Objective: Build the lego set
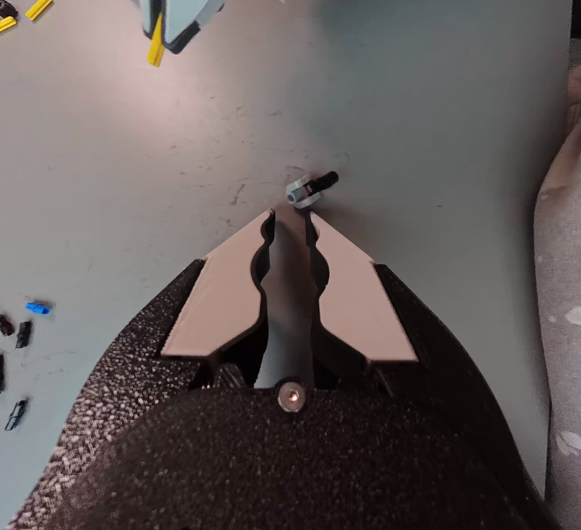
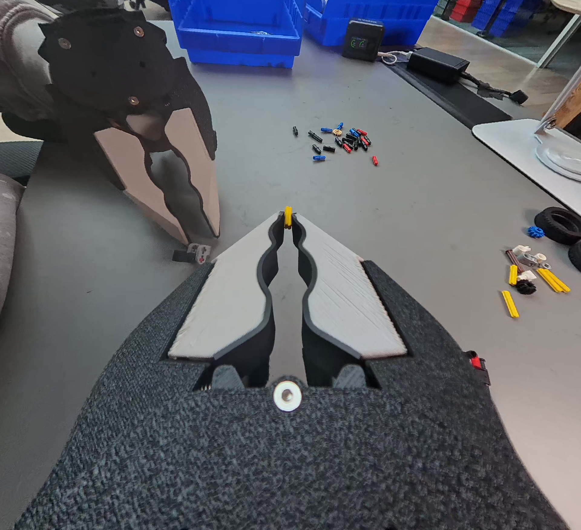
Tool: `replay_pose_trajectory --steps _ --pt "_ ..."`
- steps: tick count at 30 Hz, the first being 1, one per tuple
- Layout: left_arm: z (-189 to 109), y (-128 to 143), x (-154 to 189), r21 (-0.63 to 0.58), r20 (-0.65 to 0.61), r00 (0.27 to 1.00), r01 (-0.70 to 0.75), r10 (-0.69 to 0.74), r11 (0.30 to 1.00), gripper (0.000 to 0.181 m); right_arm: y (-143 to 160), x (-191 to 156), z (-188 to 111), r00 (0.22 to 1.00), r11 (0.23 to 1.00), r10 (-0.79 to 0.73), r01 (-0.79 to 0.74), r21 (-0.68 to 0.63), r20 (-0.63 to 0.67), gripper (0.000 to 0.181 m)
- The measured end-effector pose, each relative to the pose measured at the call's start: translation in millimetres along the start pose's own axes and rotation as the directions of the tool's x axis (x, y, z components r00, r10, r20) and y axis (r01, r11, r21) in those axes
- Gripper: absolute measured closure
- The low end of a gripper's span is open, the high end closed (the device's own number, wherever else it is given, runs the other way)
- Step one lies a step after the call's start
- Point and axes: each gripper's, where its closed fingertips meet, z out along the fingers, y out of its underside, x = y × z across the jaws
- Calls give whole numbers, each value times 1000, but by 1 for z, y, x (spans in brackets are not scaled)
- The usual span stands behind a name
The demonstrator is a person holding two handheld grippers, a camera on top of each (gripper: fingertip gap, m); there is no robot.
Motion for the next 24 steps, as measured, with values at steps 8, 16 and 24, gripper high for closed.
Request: replay_pose_trajectory --steps 8,16,24 --pt "-9 -9 -7 95 -36 998 58 -54 994 156 6 3 1 1000 1000 6 -6 -23 -4 178" --pt "-10 -25 28 190 76 914 -406 399 894 149 9 2 3 1000 999 15 -14 -32 5 178" --pt "4 -14 23 138 -28 904 -420 427 897 141 11 7 2 1000 999 25 -25 -36 -7 178"
